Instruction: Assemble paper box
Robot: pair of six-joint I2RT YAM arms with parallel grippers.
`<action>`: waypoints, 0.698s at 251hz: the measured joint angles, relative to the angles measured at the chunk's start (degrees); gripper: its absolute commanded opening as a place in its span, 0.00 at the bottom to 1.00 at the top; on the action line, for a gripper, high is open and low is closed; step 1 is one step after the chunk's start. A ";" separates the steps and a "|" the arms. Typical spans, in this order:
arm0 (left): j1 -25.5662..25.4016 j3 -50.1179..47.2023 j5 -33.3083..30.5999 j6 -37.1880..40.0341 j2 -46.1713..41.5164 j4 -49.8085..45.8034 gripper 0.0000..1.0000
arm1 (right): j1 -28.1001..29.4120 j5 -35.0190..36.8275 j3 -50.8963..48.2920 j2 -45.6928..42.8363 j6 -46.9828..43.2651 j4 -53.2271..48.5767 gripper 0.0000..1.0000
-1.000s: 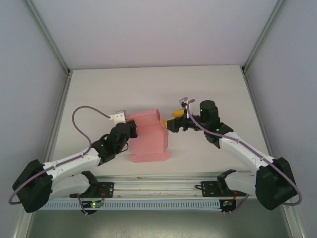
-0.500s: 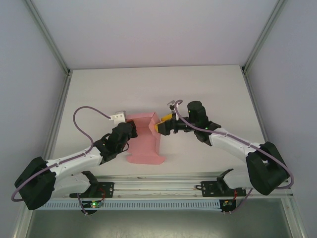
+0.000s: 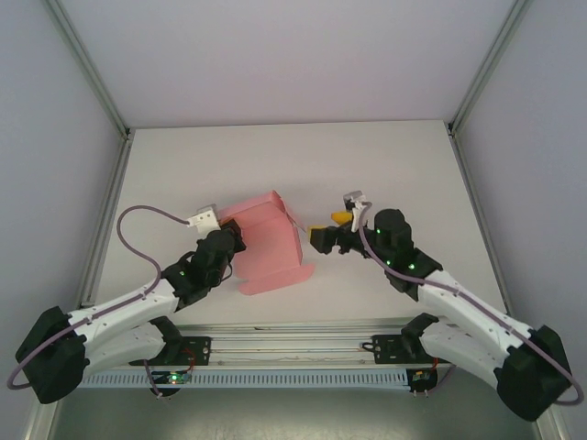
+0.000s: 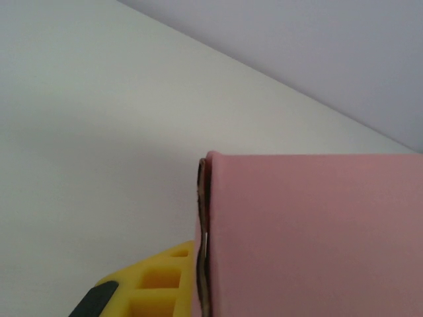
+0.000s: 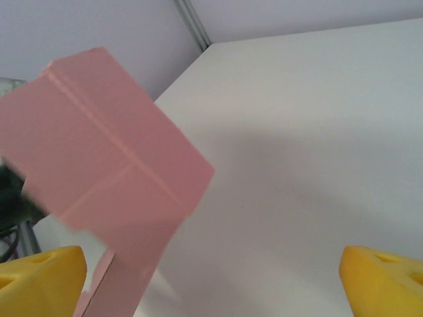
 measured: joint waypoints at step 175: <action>0.00 -0.46 -0.48 -0.22 0.55 0.94 0.00 | 8.31 -5.60 -3.82 7.54 11.26 11.78 0.21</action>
